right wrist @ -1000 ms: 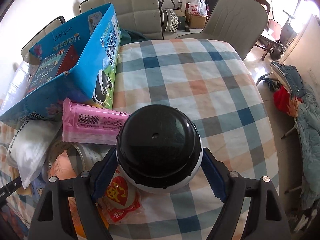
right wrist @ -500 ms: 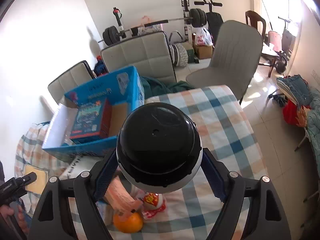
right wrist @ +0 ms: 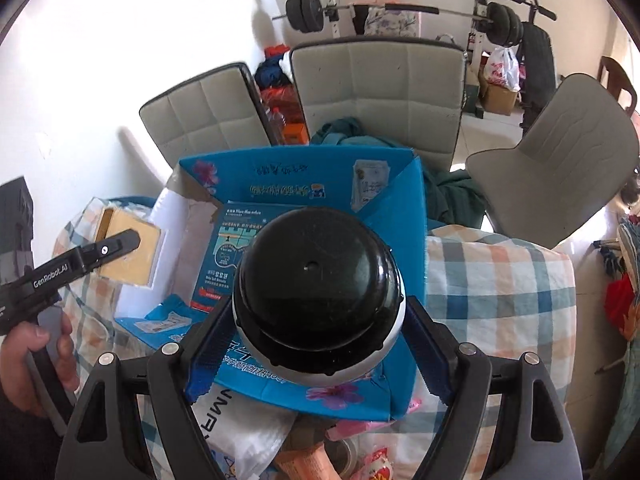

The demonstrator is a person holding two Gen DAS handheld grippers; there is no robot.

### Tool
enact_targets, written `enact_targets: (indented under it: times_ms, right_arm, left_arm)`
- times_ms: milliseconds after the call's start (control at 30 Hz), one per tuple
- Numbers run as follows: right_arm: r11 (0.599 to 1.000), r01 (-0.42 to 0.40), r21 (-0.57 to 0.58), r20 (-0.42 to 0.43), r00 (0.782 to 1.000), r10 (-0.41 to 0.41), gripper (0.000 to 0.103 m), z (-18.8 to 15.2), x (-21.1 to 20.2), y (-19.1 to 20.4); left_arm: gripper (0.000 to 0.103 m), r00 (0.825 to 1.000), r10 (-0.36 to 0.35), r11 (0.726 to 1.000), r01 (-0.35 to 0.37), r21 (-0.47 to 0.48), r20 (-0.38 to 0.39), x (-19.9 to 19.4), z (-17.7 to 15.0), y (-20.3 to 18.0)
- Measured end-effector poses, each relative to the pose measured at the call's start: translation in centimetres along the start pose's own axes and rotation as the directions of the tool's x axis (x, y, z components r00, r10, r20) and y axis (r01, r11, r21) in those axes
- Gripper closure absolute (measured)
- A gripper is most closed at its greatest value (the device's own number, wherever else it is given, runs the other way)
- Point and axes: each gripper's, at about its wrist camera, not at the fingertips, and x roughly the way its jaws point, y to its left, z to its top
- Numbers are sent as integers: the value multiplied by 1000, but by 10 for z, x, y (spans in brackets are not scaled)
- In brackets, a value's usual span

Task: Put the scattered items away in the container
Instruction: 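Lower the yellow box with the left gripper while the right gripper lowers the jar into the blue box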

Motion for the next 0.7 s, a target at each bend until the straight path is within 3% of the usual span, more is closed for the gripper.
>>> enact_targets:
  times_ms: [100, 300, 567, 633, 700]
  right_arm:
    - [998, 47, -33, -78, 996, -50, 20, 15, 39, 7]
    - [986, 148, -79, -156, 975, -159, 20, 35, 93, 6]
    - [984, 169, -62, -147, 973, -176, 19, 45, 111, 7]
    - [985, 168, -49, -127, 977, -172, 19, 46, 106, 7]
    - [987, 156, -37, -91, 983, -159, 18, 45, 96, 6]
  left_arm:
    - [31, 999, 30, 999, -30, 14, -17, 28, 7, -1]
    - [31, 997, 59, 998, -58, 40, -40, 63, 18, -8]
    - [33, 998, 64, 997, -63, 46, -28, 71, 27, -10]
    - [29, 998, 59, 997, -59, 45, -15, 66, 29, -11]
    - [14, 999, 47, 999, -47, 26, -6, 58, 32, -10]
